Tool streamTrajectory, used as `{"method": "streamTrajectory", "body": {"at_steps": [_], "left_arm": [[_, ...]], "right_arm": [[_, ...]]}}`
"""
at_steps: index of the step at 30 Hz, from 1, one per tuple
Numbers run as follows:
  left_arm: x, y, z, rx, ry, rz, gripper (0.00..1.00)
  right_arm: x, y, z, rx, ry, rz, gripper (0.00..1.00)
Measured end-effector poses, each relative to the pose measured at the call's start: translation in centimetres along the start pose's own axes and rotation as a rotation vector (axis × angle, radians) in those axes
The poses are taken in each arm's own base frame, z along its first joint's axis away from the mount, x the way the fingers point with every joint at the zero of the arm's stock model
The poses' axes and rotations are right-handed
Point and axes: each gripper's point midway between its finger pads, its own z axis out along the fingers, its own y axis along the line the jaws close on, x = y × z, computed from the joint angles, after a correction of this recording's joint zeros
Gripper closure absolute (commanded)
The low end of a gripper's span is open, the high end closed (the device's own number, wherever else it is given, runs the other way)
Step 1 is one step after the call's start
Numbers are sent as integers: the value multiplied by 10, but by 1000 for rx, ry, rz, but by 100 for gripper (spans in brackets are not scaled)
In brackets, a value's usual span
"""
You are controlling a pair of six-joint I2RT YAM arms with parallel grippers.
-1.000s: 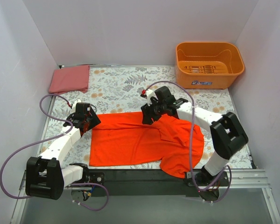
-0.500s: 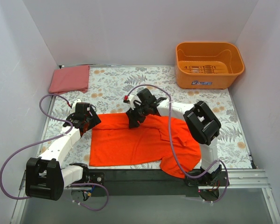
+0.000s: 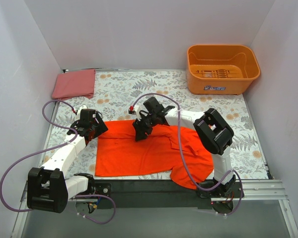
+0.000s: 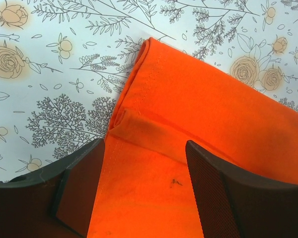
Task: Fold and stack the t-shirts
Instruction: Fold the tshirt
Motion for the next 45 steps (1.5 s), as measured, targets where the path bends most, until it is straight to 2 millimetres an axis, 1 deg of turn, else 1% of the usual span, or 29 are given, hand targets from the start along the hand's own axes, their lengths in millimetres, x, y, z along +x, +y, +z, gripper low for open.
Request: {"method": "streamTrajectory", "body": {"at_steps": [11,15,16,18,21,24,26,28,29,31,33,36,37,40,42,45], "left_arm": [[0,-2,0,12,1,-1,37],[0,-3,0,15,1,-1,40],[0,-3,0,17,2,-1,43],[0,-6,0,29,3,3,46],[0,-12,0,61,11,6,49],[5,-17,3,88,36,11,54],[11,-19,6,96,67,15,61],[19,-20,11,98,103,22,63],[23,-19,13,96,123,27,67],[30,-18,16,93,154,31,69],[35,-17,18,86,177,35,73],[40,-13,19,68,196,36,76],[41,-11,19,59,200,33,79],[45,-5,19,25,213,22,82],[48,0,20,-3,224,18,82],[53,6,22,-34,240,18,81]], "right_arm": [[33,25,0,-67,62,11,45],[37,29,-1,-78,73,17,48],[37,29,-1,-78,73,16,48],[36,30,-4,-71,69,14,48],[34,31,-17,-19,62,7,48],[25,30,-41,97,32,-6,48],[18,27,-59,188,1,-11,48],[17,24,-75,259,-17,-2,48],[19,23,-82,300,-21,12,48],[29,18,-93,369,-15,47,49],[47,14,-99,425,14,93,50],[84,10,-108,499,90,177,51],[96,8,-110,526,114,205,51],[122,4,-118,592,172,262,53],[132,2,-123,628,195,289,56],[135,-1,-126,662,200,310,59]]}}
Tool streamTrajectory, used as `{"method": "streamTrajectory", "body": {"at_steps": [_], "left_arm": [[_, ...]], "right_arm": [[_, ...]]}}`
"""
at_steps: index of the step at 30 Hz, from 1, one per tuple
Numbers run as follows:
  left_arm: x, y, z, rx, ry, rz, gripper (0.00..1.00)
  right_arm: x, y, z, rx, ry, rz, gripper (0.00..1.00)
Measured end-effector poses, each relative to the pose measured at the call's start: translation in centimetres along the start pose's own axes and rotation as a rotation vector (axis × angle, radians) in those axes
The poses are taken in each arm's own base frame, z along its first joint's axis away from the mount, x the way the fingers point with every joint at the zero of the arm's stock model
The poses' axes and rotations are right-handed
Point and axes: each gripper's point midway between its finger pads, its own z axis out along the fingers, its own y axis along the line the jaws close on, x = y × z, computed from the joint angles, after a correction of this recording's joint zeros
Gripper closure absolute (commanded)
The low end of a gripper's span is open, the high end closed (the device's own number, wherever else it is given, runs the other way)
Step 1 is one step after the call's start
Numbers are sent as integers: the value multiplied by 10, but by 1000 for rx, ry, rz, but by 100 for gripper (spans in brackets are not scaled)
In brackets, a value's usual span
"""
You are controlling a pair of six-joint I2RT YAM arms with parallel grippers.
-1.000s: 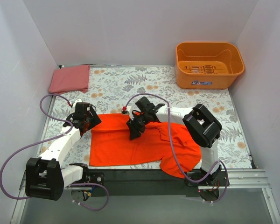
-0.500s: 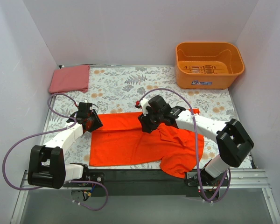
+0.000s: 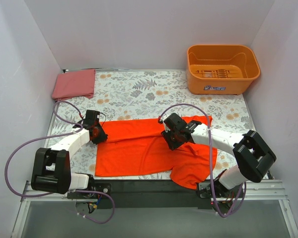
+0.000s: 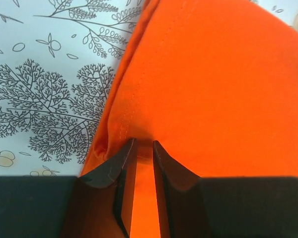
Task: Fold and stack the t-shirts
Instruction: Fold the tshirt
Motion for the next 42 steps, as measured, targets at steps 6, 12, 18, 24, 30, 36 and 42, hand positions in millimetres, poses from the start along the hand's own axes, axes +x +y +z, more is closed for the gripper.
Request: {"method": "streamTrajectory", "body": {"at_steps": [6,12,18,24,30,36,42], "left_arm": [[0,1,3,-15,8,0,80],[-1,1,3,-17,6,1,79],[-2,1,1,-12,-1,3,78],[-3,0,1,-10,-5,4,78],[-4,0,-1,-5,-12,3,77],[-5,-1,-2,-2,-15,2,77],[-5,-1,-2,0,-18,2,77]], "right_arm": [[6,-7,8,48,32,25,67],[12,-11,14,70,60,33,82],[11,-11,12,76,65,43,99],[3,-5,2,48,56,53,99],[2,7,-3,-16,65,55,99],[7,15,2,-59,102,63,98],[-8,20,9,-62,108,91,96]]}}
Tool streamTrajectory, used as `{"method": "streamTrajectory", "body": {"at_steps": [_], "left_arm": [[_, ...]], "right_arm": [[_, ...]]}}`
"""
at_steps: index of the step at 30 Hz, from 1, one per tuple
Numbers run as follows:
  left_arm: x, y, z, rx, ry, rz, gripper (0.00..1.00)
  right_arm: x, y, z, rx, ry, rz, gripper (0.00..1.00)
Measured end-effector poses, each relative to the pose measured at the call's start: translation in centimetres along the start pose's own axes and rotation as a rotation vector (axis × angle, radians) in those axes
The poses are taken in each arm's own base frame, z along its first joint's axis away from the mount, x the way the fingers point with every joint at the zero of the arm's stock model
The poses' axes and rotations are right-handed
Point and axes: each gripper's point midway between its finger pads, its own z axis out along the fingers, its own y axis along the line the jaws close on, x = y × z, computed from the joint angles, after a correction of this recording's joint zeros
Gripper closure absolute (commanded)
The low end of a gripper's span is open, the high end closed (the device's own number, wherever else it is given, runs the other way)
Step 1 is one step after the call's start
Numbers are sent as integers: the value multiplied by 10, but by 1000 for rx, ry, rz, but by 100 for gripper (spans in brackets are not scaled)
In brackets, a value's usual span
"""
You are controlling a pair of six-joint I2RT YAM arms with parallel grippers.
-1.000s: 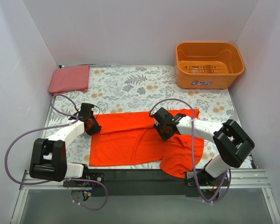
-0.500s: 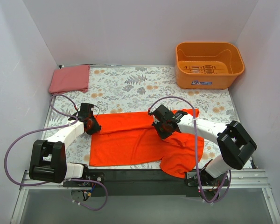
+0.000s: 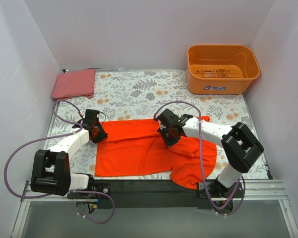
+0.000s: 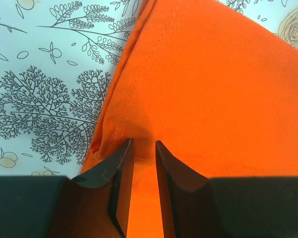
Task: Fold and stack the t-shirts
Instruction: Fold the tshirt
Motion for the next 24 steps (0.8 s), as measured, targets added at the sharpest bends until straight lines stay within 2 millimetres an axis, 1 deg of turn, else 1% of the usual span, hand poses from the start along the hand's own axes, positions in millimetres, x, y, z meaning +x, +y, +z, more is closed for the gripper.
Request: {"method": "streamTrajectory", "body": {"at_steps": [1,2,3,5,6,7,9,11,12,13,15,17,18,19,21,22,24], "left_arm": [[0,0,0,0,-1,0,77],[0,0,0,1,-1,-1,77],[0,0,0,1,-1,0,77],[0,0,0,1,-1,-1,77],[0,0,0,1,-2,0,76],[0,0,0,1,-2,-1,76],[-1,0,0,0,-3,-1,76],[-2,0,-1,1,-9,-2,76],[-3,0,-2,-1,-13,-2,76],[-4,0,-2,-1,-17,-3,76],[-5,0,-2,-3,-21,-4,76],[-6,-1,-2,-2,-25,-7,76],[-8,-1,-2,-1,-28,-11,76],[-9,-1,-2,-1,-29,-16,76],[-14,-3,-2,-1,-33,-25,76],[-16,-4,-2,0,-35,-30,76],[-18,-7,-2,8,-41,-40,75]], "right_arm": [[-4,1,1,2,-3,9,96],[-5,1,1,3,-4,15,93],[-7,1,1,5,-7,21,85],[-11,3,-1,5,-8,29,78],[-13,3,-2,4,-13,30,71],[-15,4,-2,3,-18,34,68],[-19,1,-5,7,-31,40,62],[-23,-7,-9,20,-47,55,62],[-27,-15,-14,27,-65,71,62],[-33,-25,-21,34,-92,99,62],[-48,-56,-39,51,-177,182,62],[-60,-98,-61,67,-291,296,63],[-62,-122,-70,79,-345,358,61],[-63,-144,-78,86,-405,420,59],[-55,-189,-90,110,-494,545,55],[-50,-206,-91,112,-529,603,54],[-38,-228,-88,79,-573,702,52]]}}
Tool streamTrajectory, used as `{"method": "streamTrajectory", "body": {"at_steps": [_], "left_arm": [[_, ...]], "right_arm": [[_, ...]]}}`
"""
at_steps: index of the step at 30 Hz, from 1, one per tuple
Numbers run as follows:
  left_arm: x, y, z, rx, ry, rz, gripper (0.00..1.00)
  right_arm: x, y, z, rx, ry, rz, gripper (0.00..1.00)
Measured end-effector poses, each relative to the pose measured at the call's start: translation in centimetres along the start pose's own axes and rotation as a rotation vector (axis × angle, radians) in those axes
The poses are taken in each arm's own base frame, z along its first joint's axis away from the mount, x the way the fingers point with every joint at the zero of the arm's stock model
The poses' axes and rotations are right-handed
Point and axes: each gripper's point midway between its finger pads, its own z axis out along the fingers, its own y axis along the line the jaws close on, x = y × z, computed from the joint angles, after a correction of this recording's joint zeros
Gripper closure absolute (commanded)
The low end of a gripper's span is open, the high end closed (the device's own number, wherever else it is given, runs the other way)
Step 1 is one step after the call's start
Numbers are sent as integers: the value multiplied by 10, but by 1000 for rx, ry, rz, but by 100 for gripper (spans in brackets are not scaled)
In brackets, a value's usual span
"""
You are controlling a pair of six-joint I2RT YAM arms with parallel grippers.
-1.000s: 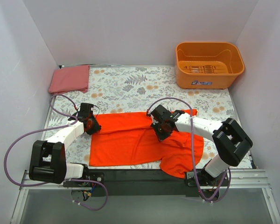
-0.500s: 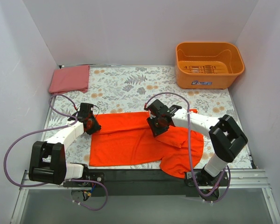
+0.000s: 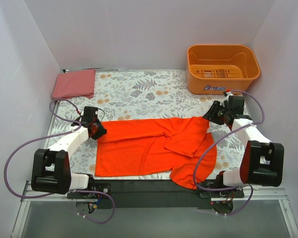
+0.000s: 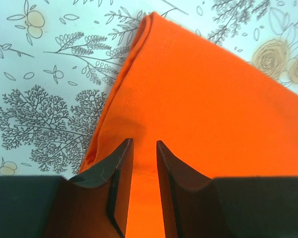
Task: Fold and stack the t-shirts
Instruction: Fold the tshirt
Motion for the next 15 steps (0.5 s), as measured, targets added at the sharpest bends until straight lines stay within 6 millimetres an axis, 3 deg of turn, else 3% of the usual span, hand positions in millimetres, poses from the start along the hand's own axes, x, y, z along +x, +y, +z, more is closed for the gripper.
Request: {"method": "streamTrajectory", "body": {"at_steps": [6,11,15], "left_arm": [[-17,-13,-3,38,-48,-21,74],[-30,-23,2,51,-65,-26,74],[-21,-19,17,18,-24,-20,74]], "right_arm": [[-2,-39,15,-56,-39,209,52],[-14,-48,22,-98,-87,257,52],[-16,-52,32,-126,-91,277,53]]}}
